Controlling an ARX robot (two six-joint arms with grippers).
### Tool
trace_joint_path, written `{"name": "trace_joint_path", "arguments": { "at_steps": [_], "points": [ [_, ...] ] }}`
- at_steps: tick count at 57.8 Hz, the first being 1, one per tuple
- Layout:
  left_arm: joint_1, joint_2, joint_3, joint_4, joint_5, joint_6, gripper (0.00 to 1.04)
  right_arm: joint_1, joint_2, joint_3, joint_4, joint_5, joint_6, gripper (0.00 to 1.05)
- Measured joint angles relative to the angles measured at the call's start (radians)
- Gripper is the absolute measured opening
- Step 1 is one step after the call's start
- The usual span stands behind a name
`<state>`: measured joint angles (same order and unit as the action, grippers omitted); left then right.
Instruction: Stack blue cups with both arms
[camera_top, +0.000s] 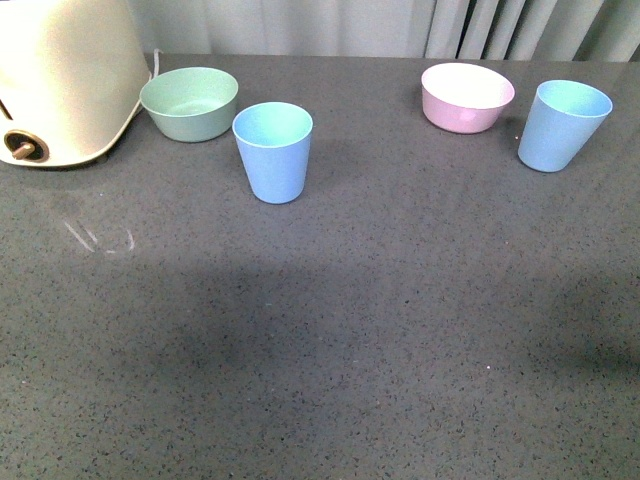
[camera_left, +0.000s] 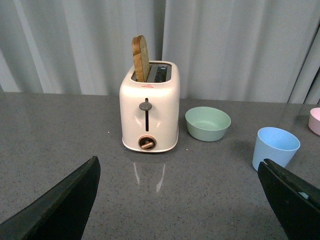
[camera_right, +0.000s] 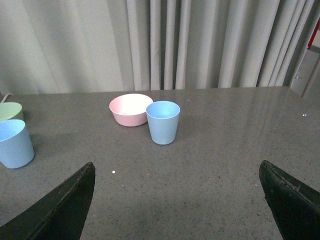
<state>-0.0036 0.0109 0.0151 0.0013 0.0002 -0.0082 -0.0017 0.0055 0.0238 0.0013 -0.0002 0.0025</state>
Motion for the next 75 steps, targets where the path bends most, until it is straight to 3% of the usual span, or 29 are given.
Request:
{"name": "trace_joint_path", "arguments": {
  "at_steps": [40, 43, 48, 66, 75],
  "points": [
    [0.005, 0.011, 0.006, -0.019, 0.017, -0.009, 0.96, 0.0, 0.0, 0.0, 0.0, 0.0, 0.0, 0.96],
    [0.033, 0.187, 0.137, -0.315, 0.166, -0.081, 0.96, 0.0, 0.0, 0.0, 0.0, 0.001, 0.0, 0.96],
    [0.008, 0.444, 0.27, -0.523, 0.198, -0.158, 0.96, 0.0, -0.001, 0.0, 0.0, -0.001, 0.0, 0.96],
    [-0.137, 1.077, 0.506, -0.215, 0.09, -0.256, 0.96, 0.0, -0.001, 0.0, 0.0, 0.0, 0.0, 0.96],
    [-0.245, 1.373, 0.695, -0.185, 0.044, -0.322, 0.96, 0.0, -0.001, 0.0, 0.0, 0.0, 0.0, 0.96]
  ]
}}
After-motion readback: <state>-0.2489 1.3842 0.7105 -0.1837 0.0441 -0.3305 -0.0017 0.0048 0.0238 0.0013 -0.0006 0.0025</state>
